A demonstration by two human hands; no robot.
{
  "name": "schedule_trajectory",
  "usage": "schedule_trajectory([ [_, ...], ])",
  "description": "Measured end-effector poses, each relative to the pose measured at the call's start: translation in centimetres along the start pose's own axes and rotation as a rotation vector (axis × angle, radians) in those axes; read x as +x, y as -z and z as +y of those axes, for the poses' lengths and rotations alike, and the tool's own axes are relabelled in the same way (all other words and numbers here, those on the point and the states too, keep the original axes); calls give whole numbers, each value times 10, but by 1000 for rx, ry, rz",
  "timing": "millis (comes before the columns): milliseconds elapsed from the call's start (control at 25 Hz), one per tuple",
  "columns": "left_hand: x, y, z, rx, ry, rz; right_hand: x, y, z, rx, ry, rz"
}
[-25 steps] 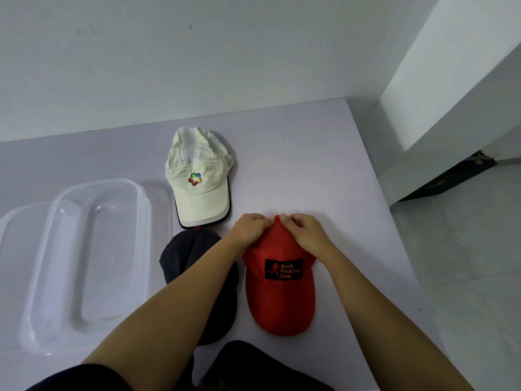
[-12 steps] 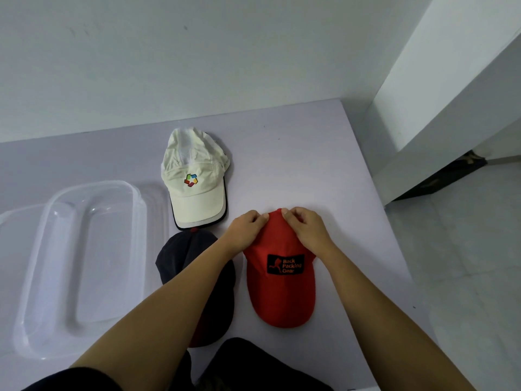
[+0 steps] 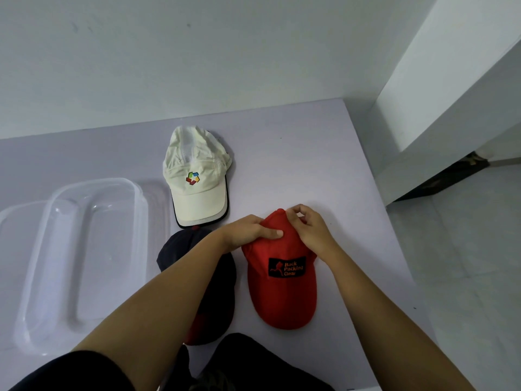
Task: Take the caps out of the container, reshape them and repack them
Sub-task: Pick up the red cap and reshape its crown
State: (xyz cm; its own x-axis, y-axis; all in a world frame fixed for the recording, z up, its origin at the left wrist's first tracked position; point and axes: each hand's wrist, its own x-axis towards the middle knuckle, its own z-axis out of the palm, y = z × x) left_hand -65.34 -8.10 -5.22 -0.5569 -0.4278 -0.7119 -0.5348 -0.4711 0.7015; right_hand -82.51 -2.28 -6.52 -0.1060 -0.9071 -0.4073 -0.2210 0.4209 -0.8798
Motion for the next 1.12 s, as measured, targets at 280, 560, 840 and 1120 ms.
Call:
schedule_trajectory([
  [280, 1, 7, -13, -102, -29, 22, -16, 28, 26, -22, -102, -88],
  [560, 5, 3, -15, -142, -77, 46, -12, 33, 24, 22, -393, -192],
  [840, 5, 4, -16, -160, -83, 52, -17, 24, 24, 166, -369, -184],
  [1120, 10, 4, -14, 6, -16, 120, -17, 15, 27, 68, -299, -8],
])
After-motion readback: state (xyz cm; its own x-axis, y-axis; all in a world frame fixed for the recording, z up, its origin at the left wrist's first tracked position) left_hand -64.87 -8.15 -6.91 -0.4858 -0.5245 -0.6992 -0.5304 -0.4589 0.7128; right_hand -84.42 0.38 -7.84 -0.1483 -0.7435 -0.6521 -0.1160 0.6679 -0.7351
